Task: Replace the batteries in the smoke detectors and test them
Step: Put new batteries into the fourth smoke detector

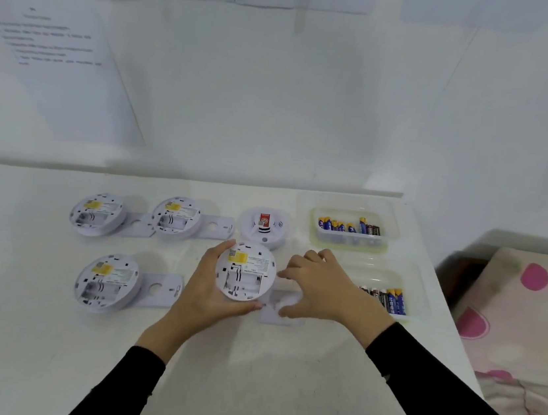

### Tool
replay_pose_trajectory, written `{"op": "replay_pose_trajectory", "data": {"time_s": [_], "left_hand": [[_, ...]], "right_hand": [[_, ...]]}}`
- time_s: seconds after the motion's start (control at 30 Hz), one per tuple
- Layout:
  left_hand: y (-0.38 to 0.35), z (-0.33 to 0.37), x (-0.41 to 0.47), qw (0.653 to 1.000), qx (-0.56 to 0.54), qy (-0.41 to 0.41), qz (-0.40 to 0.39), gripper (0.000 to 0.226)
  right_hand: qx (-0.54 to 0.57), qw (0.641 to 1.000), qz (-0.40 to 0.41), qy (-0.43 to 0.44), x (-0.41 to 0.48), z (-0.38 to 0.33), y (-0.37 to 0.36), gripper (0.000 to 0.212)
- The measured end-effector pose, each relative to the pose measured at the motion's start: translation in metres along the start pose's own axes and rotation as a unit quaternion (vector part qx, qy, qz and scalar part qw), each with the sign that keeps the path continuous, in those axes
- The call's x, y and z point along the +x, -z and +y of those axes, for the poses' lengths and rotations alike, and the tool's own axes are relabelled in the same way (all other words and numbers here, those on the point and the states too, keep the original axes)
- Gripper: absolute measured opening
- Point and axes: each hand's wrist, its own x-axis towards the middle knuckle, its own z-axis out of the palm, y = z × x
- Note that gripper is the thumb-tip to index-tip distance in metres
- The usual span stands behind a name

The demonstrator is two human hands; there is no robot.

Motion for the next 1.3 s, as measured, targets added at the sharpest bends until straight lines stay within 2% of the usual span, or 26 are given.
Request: {"op": "replay_pose_trajectory", "data": {"time_s": [0.13,0.23,0.3,0.47,0.57,0.7,0.83,1.0,1.07,1.13,1.23,1.3], "left_hand": [[0.000,0.019,0.015,0.999,-0.033,-0.012,0.024,0.112],[-0.003,0.033,0.025,0.998,-0.045,-0.027,0.023,0.113],[-0.007,0.040,0.033,0.998,-0.038,-0.042,0.026,0.110],[-0.017,0.052,0.048,0.998,-0.026,-0.060,0.024,0.114],[-0.020,0.055,0.052,0.997,-0.026,-0.069,0.020,0.114],[-0.021,0.055,0.056,0.997,-0.029,-0.073,0.020,0.114],[-0.023,0.054,0.057,0.997,-0.030,-0.071,0.016,0.113],[-0.024,0.054,0.057,0.997,-0.017,-0.075,0.022,0.111],[-0.024,0.055,0.057,0.997,-0.022,-0.073,0.029,0.109],[-0.024,0.055,0.057,0.996,-0.034,-0.069,0.038,0.110],[-0.024,0.057,0.057,0.995,-0.051,-0.068,0.048,0.110],[-0.026,0.060,0.057,0.995,-0.065,-0.065,0.047,0.109]], "right_hand": [[0.167,0.978,0.107,-0.060,0.011,0.033,0.033,0.034],[0.262,0.941,0.170,-0.132,0.030,0.069,0.042,0.027],[0.277,0.932,0.154,-0.174,0.042,0.089,0.040,0.029],[0.253,0.945,0.052,-0.202,0.067,0.114,0.027,0.029],[0.277,0.934,0.027,-0.225,0.077,0.119,0.020,0.042],[0.290,0.929,0.031,-0.230,0.083,0.125,0.018,0.047],[0.299,0.928,0.032,-0.221,0.086,0.127,0.016,0.031],[0.348,0.912,0.080,-0.204,0.083,0.125,0.018,0.021],[0.393,0.891,0.116,-0.196,0.078,0.124,0.019,0.016],[0.443,0.854,0.183,-0.201,0.069,0.121,0.023,0.013],[0.545,0.760,0.293,-0.196,0.047,0.113,0.032,0.013],[0.619,0.694,0.326,-0.171,0.029,0.103,0.042,0.015]]}}
